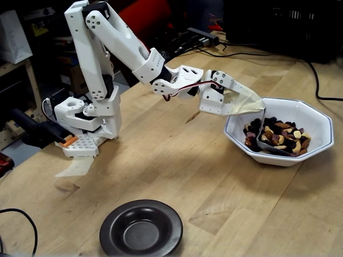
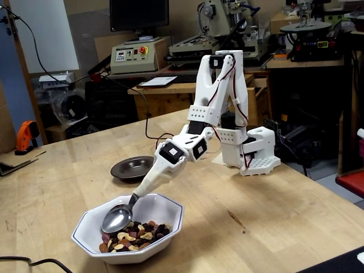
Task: Use spoon to transfer food from the white bowl to brown plate
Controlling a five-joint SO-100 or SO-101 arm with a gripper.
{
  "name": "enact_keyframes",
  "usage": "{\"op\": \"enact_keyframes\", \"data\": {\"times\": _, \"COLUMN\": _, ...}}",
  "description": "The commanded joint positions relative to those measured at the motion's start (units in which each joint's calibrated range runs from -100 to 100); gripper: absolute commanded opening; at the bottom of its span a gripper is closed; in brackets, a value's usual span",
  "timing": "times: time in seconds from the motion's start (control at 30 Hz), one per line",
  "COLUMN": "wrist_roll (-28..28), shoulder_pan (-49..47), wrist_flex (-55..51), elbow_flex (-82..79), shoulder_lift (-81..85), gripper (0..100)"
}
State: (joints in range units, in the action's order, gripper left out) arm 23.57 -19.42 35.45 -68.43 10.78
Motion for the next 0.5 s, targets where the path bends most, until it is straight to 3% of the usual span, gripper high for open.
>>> {"op": "enact_keyframes", "data": {"times": 0.0, "wrist_roll": 1.9, "shoulder_pan": -1.7, "wrist_flex": 1.4, "elbow_flex": 2.9, "shoulder_lift": -0.3, "gripper": 4}}
{"op": "enact_keyframes", "data": {"times": 0.47, "wrist_roll": -2.0, "shoulder_pan": -11.8, "wrist_flex": 1.4, "elbow_flex": 2.2, "shoulder_lift": -0.8, "gripper": 4}}
